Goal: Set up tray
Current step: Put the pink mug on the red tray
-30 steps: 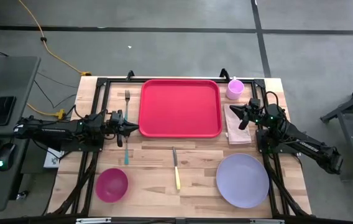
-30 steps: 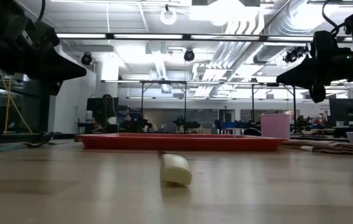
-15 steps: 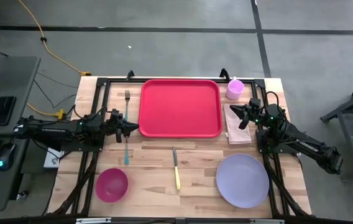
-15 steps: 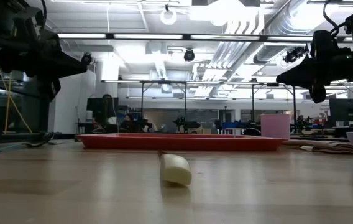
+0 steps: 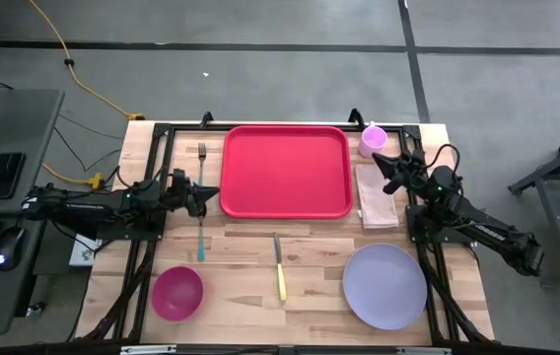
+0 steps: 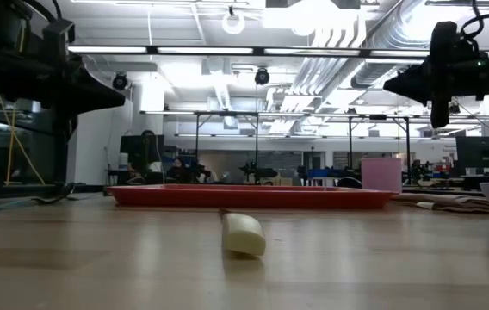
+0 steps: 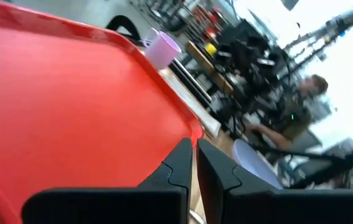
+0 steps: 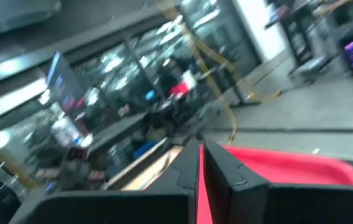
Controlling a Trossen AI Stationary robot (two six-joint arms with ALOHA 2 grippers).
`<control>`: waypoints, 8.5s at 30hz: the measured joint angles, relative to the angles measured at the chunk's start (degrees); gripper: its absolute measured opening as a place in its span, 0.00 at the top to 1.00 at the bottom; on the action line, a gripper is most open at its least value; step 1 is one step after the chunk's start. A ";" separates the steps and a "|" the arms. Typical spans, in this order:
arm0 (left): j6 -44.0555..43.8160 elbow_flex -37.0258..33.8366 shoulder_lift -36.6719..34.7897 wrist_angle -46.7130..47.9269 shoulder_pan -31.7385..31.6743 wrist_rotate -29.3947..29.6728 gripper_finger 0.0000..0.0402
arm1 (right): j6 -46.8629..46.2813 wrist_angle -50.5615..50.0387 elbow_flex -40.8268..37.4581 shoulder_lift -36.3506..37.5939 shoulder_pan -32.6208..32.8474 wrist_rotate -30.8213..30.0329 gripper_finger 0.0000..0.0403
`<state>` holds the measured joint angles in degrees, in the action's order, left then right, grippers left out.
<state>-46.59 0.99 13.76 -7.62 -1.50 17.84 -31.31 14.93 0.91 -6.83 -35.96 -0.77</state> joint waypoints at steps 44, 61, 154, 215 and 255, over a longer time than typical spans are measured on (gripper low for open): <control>-4.48 5.32 0.00 0.05 0.00 2.76 0.86 | 46.41 -69.27 62.65 -56.65 -7.93 -10.25 1.00; -4.48 5.42 0.00 0.04 0.00 4.40 0.86 | 50.91 -71.27 62.81 -69.33 -11.70 -5.39 0.96; 20.83 5.49 -0.02 14.82 0.00 6.87 0.86 | 60.04 -64.67 54.38 -70.40 -11.68 -3.29 0.66; 20.83 5.46 0.00 15.08 0.02 9.86 0.86 | 55.17 -56.06 54.42 -77.13 -15.74 -4.88 0.98; 20.77 5.46 -0.02 14.49 0.00 9.86 0.86 | 49.16 -69.54 71.41 -77.09 -1.31 -6.14 1.00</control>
<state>-25.82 6.46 13.74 6.87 -1.50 27.70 17.85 -54.61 72.32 -83.92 -37.27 -6.91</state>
